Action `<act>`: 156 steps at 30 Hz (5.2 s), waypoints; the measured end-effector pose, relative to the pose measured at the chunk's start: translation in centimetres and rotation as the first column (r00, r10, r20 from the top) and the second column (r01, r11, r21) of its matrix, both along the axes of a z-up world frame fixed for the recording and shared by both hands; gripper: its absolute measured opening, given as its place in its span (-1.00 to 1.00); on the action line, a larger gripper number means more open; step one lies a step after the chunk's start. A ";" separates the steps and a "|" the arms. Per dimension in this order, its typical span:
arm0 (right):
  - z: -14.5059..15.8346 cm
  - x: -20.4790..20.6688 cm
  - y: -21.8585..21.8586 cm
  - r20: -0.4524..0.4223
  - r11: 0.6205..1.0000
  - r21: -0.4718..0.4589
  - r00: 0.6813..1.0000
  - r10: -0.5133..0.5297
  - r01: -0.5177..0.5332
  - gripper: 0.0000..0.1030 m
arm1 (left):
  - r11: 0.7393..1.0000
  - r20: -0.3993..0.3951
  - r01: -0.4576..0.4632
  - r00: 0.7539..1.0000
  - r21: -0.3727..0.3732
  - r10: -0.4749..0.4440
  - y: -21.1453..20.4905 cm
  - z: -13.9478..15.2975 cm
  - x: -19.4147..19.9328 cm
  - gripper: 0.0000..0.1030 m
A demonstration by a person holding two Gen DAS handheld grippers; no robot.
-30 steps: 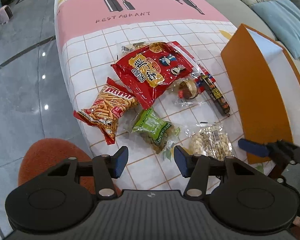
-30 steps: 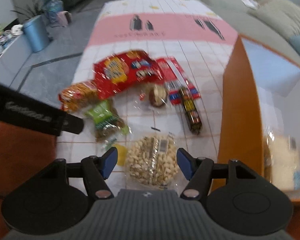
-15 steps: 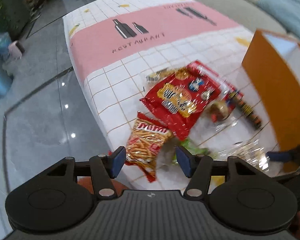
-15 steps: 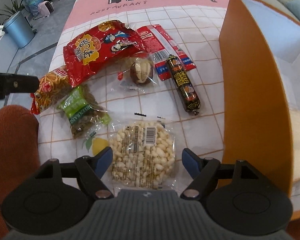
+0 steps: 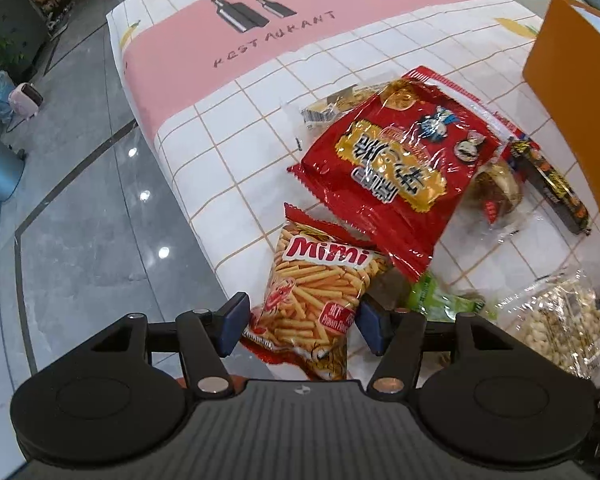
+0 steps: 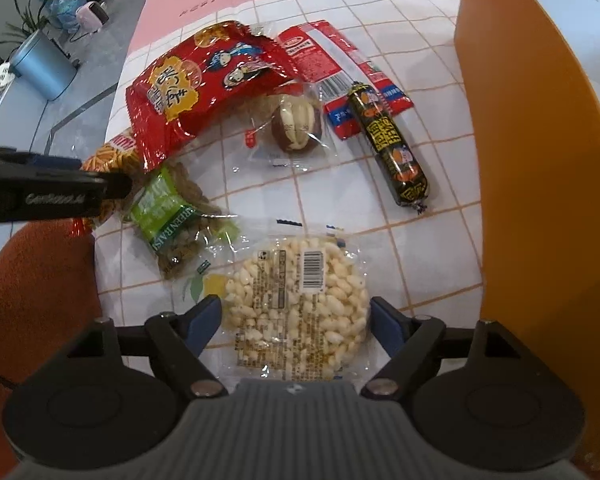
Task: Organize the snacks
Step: 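Grasp the peanut pack with the right gripper while the left gripper grasps the Mimi bag, then carry the peanut pack and Mimi bag over the orange box with both grippers, then release the peanut pack and Mimi bag into the box, opening both grippers, then move the right gripper to the dark sausage while the left gripper approaches the red chip bag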
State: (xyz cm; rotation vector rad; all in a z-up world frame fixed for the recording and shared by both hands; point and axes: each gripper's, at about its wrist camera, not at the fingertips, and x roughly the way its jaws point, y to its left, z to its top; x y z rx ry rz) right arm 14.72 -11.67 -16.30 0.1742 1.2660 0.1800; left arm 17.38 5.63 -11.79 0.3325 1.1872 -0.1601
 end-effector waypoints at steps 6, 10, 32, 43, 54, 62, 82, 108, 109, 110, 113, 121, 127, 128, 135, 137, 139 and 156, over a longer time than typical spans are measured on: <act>-0.3 -0.4 1.6 0.028 0.991 -0.085 0.994 0.101 -0.099 0.65 | 1.000 -0.019 -0.026 0.999 -0.004 0.026 0.3 -1.0 0.5 0.29; -0.3 -0.8 1.9 0.044 0.982 -0.130 0.989 0.144 -0.138 0.52 | 0.997 -0.038 -0.063 0.997 -0.054 0.061 1.2 -1.1 0.7 0.24; 6.3 -3.6 -1.0 0.232 0.995 -0.046 0.968 0.094 -0.086 0.50 | 0.965 0.033 -0.107 0.992 -0.241 0.118 -0.2 6.3 -4.8 -0.07; 13.4 -6.2 -5.3 0.445 0.999 -0.037 0.896 0.008 0.009 0.50 | 0.945 0.095 -0.015 0.994 -0.327 0.048 -4.4 12.6 -6.3 -0.07; 15.9 -5.3 -12.4 0.482 0.977 -0.191 0.876 0.007 0.097 0.50 | 0.923 0.132 0.076 0.991 -0.376 -0.028 -13.6 15.3 -4.5 -0.07; 14.1 -3.4 -17.3 0.450 0.956 -0.242 0.892 -0.041 0.166 0.50 | 0.917 0.101 0.097 0.993 -0.388 -0.062 -20.3 14.6 -2.3 -0.07; 6.8 3.6 -22.0 0.233 0.965 -0.256 0.972 0.007 0.054 0.50 | 0.981 -0.018 0.073 0.997 -0.179 -0.078 -28.6 9.2 2.5 -0.07; 4.6 4.8 -22.8 0.189 0.975 -0.224 0.982 0.028 0.015 0.51 | 0.973 -0.097 0.101 0.988 -0.210 -0.123 -28.4 6.5 3.6 0.06; 4.6 5.0 -22.8 0.187 0.974 -0.225 0.982 0.027 0.017 0.55 | 0.971 -0.095 0.101 0.988 -0.216 -0.124 -28.3 6.7 3.6 0.07; 4.8 5.0 -22.8 0.195 0.974 -0.227 0.981 0.025 0.021 0.52 | 0.970 -0.093 0.101 0.988 -0.222 -0.124 -28.2 6.9 3.6 0.07; 5.2 5.3 -22.6 0.195 0.976 -0.217 0.980 0.021 0.022 0.52 | 0.966 -0.083 0.096 0.989 -0.242 -0.119 -27.5 7.6 3.4 0.08; 7.3 4.9 -20.8 0.247 0.965 -0.260 0.969 0.023 0.043 0.52 | 0.950 -0.027 0.077 0.996 -0.302 -0.089 -24.0 10.7 2.4 0.11; 10.0 4.0 -18.5 0.322 0.967 -0.248 0.946 0.025 0.059 0.52 | 0.967 0.064 0.057 0.997 -0.249 -0.042 -20.5 12.8 0.8 0.11; 10.5 3.7 -18.0 0.341 0.968 -0.242 0.940 0.025 0.062 0.52 | 0.968 0.079 0.051 0.996 -0.246 -0.033 -19.8 13.1 0.5 0.11; 13.6 1.3 -13.9 0.439 0.983 -0.170 0.898 0.014 0.068 0.51 | 0.972 0.157 0.024 0.988 -0.232 0.013 -14.9 14.6 -1.4 0.13; 14.3 0.5 -12.7 0.459 0.986 -0.151 0.888 0.009 0.069 0.51 | 0.970 0.160 0.014 0.987 -0.241 0.025 -13.4 14.7 -1.9 0.18; 14.7 -0.2 -11.6 0.475 0.989 -0.130 0.880 -0.002 0.072 0.50 | 0.966 0.165 0.000 0.985 -0.258 0.044 -11.6 14.7 -2.3 0.22; 11.2 -1.7 -3.7 0.446 0.990 -0.115 0.886 0.125 -0.082 0.13 | 0.973 0.205 0.132 0.974 -0.188 -0.092 -3.7 9.8 -3.9 0.33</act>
